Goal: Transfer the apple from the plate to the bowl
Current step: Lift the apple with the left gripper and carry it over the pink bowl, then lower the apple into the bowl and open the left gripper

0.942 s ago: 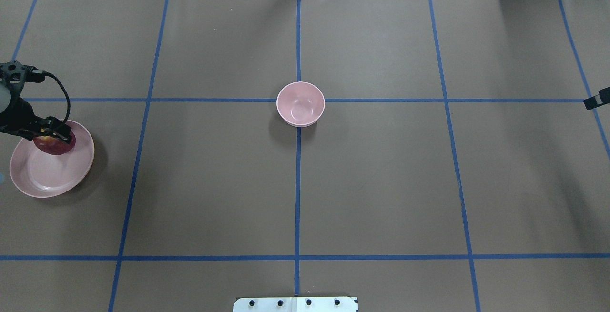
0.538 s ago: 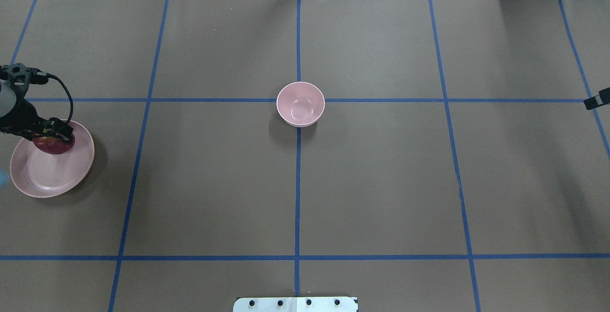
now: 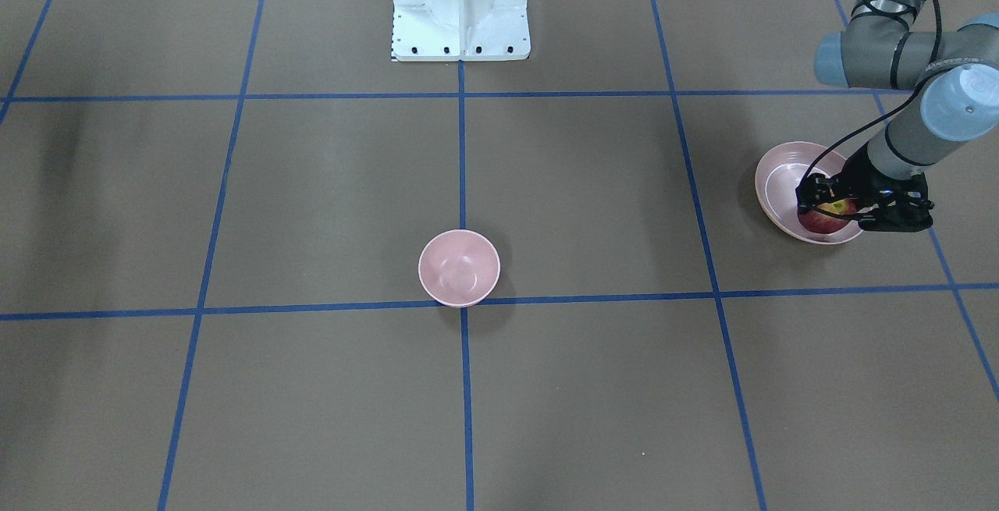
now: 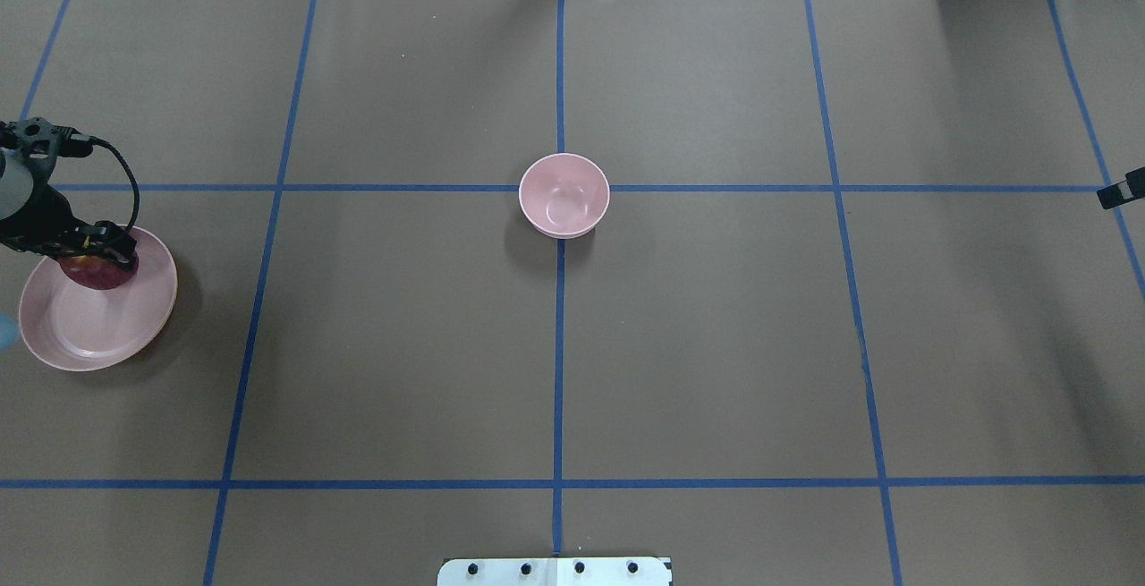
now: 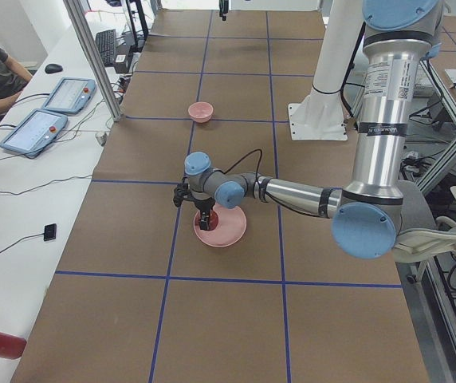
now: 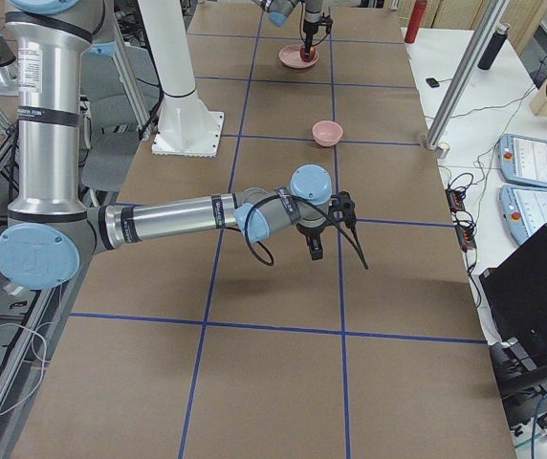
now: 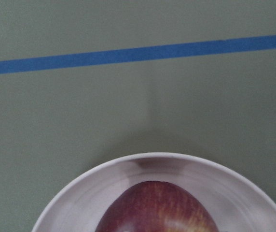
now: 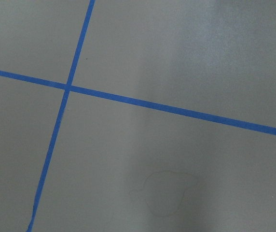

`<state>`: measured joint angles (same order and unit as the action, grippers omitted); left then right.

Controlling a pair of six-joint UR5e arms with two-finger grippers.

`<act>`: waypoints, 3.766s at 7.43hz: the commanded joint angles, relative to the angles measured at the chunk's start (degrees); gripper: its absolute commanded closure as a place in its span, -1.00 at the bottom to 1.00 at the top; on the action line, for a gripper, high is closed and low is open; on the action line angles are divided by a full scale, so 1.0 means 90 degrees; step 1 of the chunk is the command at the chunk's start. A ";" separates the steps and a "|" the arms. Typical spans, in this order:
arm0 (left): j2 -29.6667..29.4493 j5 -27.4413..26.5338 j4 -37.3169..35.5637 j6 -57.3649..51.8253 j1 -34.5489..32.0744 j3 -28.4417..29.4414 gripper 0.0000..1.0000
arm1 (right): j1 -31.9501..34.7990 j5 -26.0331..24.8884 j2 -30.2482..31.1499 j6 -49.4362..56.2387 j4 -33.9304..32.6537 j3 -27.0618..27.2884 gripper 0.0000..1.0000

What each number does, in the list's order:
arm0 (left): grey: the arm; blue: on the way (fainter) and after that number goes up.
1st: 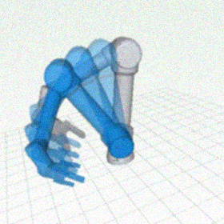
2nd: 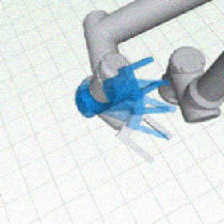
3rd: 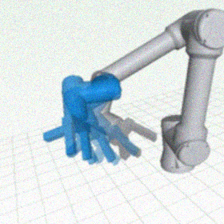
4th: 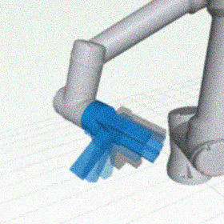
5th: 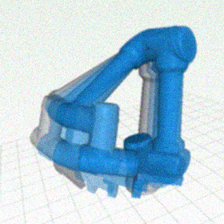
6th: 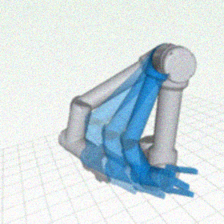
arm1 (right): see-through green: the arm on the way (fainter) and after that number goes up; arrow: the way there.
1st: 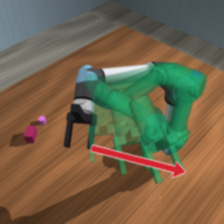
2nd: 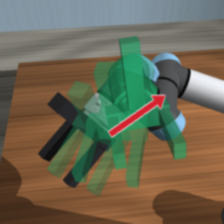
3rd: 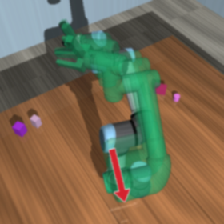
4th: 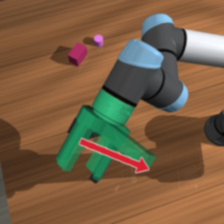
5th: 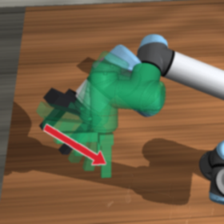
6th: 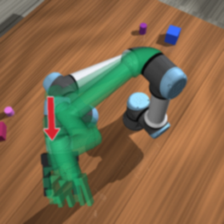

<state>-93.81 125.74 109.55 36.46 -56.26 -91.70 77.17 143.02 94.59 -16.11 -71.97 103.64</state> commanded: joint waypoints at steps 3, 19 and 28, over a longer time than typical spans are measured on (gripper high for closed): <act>-0.1171 0.0970 -0.2451 0.0070 -0.0488 -0.1144 1.00 | 0.0000 0.0046 -0.0060 -0.0046 -0.0011 0.0008 -1.00; -0.6550 -0.1872 -0.1537 0.3771 0.2305 0.3303 1.00 | -0.0020 0.0076 -0.0022 -0.0026 -0.0001 0.0056 -1.00; -0.5901 -0.1591 -0.1893 0.4104 0.2092 0.1770 -0.95 | -0.0029 0.0086 -0.0021 -0.0065 -0.0011 -0.0002 -1.00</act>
<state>-150.67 109.68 96.60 73.82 -36.14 -68.04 76.96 143.72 94.40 -16.66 -72.07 103.77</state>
